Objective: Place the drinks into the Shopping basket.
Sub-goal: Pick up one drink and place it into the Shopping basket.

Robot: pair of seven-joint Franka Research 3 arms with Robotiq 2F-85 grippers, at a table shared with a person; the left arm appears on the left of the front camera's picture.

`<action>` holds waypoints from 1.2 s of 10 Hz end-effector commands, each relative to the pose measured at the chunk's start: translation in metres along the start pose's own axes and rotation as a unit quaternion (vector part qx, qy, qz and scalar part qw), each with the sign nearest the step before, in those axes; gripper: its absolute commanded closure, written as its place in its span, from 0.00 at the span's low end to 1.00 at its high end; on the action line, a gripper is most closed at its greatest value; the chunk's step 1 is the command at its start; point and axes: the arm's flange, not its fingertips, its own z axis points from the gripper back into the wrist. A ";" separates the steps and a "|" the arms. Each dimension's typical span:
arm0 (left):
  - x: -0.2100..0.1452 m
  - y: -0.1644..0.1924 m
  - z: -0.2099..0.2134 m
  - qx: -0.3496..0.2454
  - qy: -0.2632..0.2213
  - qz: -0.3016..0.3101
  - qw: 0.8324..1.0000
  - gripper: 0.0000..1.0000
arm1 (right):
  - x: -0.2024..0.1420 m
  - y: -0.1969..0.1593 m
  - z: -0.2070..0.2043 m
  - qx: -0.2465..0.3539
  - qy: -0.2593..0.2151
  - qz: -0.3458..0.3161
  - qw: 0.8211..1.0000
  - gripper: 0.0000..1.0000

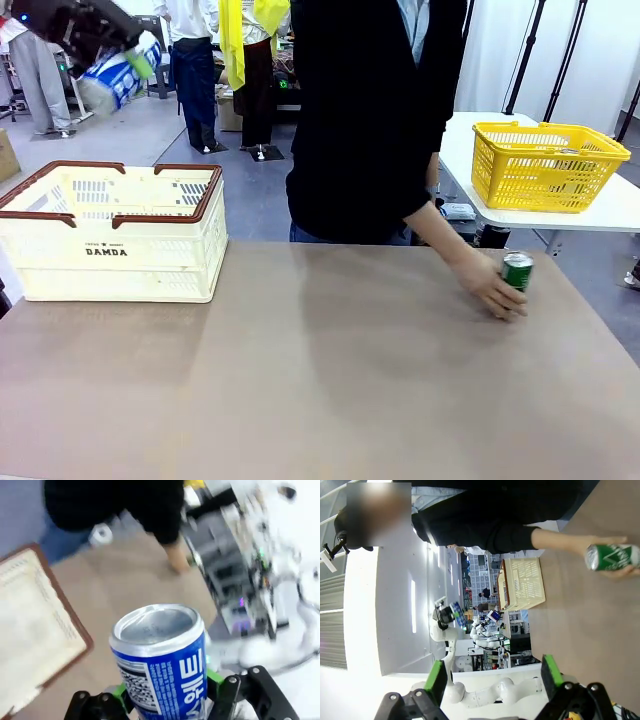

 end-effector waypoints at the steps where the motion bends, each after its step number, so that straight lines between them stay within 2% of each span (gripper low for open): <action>1: 0.038 0.027 -0.016 0.065 -0.163 0.128 0.976 1.00 | -0.004 0.002 0.000 0.000 0.005 0.004 1.000 0.00; 2: 0.056 0.051 -0.028 0.099 -0.174 0.165 0.966 1.00 | -0.004 0.002 0.000 0.000 0.005 0.004 1.000 0.00; 4: 0.068 0.077 -0.049 0.156 -0.165 0.202 0.953 1.00 | 0.000 0.000 0.000 0.000 0.000 0.000 1.000 0.00; 5: 0.071 0.087 -0.056 0.179 -0.170 0.214 0.945 1.00 | -0.006 0.034 0.056 0.004 -0.025 0.050 0.998 0.00; 6: 0.073 0.098 -0.062 0.193 -0.174 0.229 0.938 1.00 | -0.013 0.055 0.107 0.000 -0.037 0.072 0.997 0.00; 7: 0.076 0.109 -0.067 0.219 -0.180 0.242 0.928 1.00 | -0.019 0.062 0.141 -0.009 -0.050 0.060 0.997 0.00; 8: 0.079 0.124 -0.073 0.256 -0.184 0.259 0.913 1.00 | -0.025 0.061 0.162 0.018 -0.062 0.049 0.997 0.00; 9: 0.080 0.137 -0.078 0.262 -0.171 0.270 0.910 1.00 | -0.024 0.053 0.102 -0.003 -0.048 0.056 0.997 0.00; 10: 0.077 0.146 -0.085 0.270 -0.152 0.268 0.912 1.00 | -0.024 0.053 0.102 -0.003 -0.048 0.056 0.997 0.00; 11: 0.070 0.152 -0.097 0.269 -0.114 0.247 0.924 1.00 | -0.043 0.068 0.151 0.001 -0.068 0.063 0.996 0.00; 12: 0.060 0.160 -0.113 0.295 -0.076 0.220 0.927 1.00 | -0.049 0.067 0.130 0.012 -0.041 0.057 0.997 0.00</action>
